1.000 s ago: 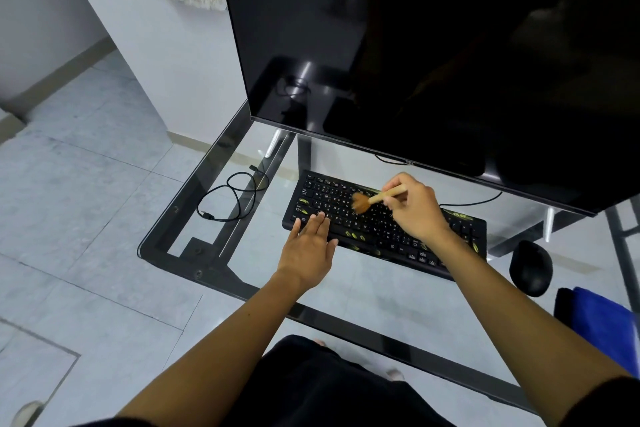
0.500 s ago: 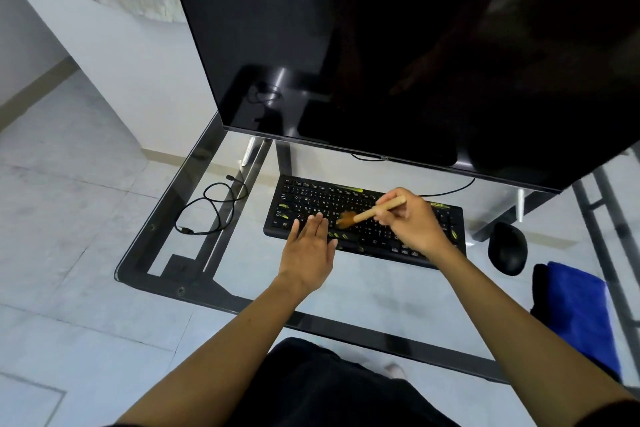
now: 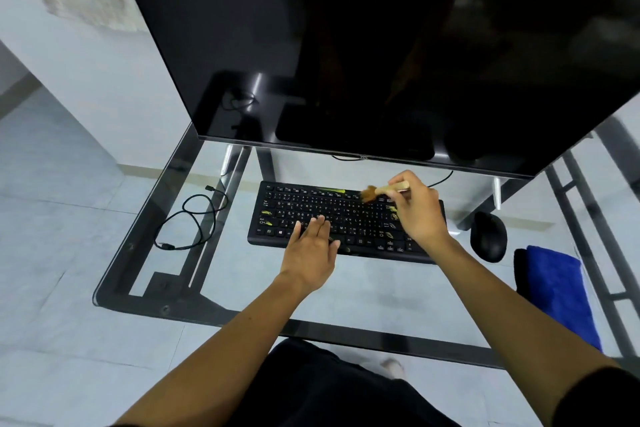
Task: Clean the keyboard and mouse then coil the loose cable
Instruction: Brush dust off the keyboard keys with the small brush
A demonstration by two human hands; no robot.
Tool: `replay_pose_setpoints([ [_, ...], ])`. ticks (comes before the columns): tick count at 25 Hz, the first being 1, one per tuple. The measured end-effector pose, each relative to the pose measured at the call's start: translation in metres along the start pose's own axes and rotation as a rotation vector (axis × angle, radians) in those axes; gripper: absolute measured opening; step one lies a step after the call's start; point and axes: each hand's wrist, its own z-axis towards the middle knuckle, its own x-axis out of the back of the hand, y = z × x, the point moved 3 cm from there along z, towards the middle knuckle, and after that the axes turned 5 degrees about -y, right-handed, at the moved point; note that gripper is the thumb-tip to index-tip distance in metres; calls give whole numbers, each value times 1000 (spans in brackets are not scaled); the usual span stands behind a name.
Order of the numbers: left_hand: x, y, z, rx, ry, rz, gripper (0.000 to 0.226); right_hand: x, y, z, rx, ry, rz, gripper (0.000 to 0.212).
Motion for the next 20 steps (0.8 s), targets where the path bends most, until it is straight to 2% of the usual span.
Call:
replay_pose_setpoints([
  [2,-1,0,0,-3,-5,3,55,3,-2,2,34,-8,70,6],
  [5,-2,-1,2,-9,2,10,55,-4,-3,1,30,-270,71,10],
  [6,-2,-1,2,-11,2,7,55,-4,-2,1,20,-249,27,9],
  [9,2,3,3,-30,22,-36,54,9,-1,2,-25,-24,-17,8],
  [11,13,10,6,-73,80,-171,51,12,-4,1,4,-50,-32,8],
  [16,56,31,27,-152,273,-720,39,10,-18,-3,47,-86,-5,14],
  [18,69,38,35,-171,291,-820,38,11,-23,-7,67,-76,29,13],
  [20,76,42,43,-182,239,-832,37,13,-27,-10,77,-36,75,9],
])
